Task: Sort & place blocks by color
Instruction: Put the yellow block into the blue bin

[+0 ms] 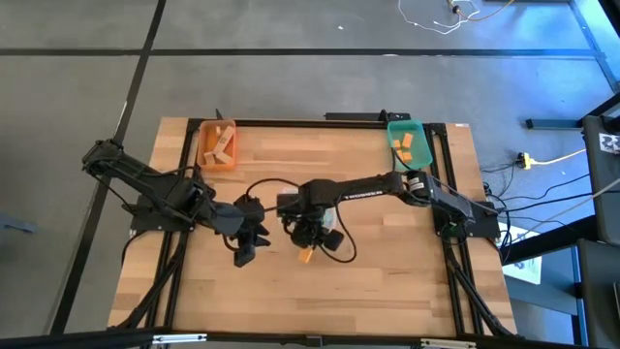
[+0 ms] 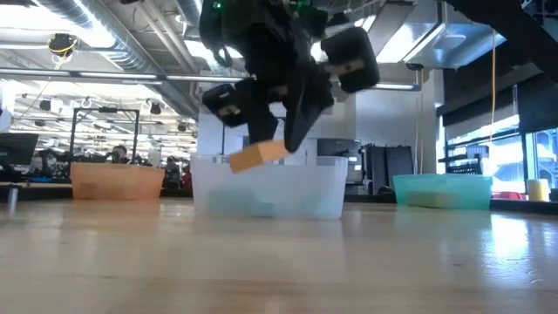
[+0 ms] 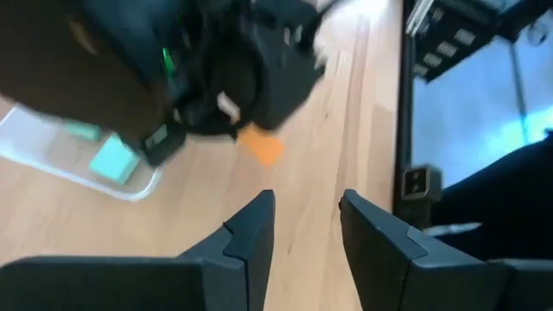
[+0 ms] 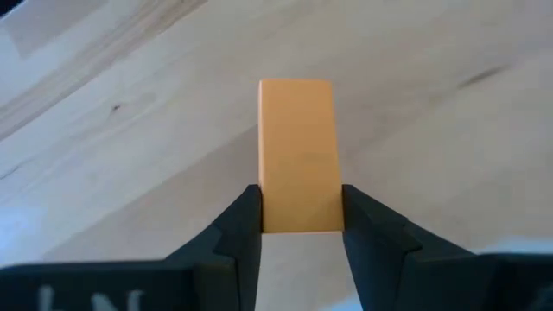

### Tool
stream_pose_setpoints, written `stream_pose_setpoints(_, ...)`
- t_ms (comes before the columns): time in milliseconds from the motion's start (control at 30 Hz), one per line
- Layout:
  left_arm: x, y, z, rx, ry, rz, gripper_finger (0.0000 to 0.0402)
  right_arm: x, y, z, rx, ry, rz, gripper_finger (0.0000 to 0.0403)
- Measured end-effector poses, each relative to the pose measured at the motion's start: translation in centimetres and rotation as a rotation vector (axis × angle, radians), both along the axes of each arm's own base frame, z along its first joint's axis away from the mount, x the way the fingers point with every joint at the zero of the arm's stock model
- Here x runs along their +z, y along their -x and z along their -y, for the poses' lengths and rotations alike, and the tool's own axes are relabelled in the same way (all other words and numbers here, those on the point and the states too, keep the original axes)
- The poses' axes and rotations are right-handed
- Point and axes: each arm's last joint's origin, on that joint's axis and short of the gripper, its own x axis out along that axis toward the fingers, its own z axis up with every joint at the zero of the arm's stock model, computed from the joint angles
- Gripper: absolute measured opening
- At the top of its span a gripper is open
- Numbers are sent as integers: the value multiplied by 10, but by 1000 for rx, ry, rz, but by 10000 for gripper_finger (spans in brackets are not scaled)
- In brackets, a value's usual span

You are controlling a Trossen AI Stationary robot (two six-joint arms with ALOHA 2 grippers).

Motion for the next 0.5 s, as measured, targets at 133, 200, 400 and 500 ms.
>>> stream_pose_setpoints(133, -4, 5, -2, -6, -28, -57, 124, 23, 0, 6, -18, 52, -3, 128)
stream_pose_setpoints(200, -5, 9, -4, -6, -42, -83, 124, 36, 0, 8, -27, 82, 10, 128)
stream_pose_setpoints(400, -4, 23, -10, 4, -85, -142, 124, 77, 1, 23, -129, 152, 44, 128)
stream_pose_setpoints(500, -1, 30, -14, 13, -97, -144, 124, 90, 6, 35, -182, 216, 67, 128)
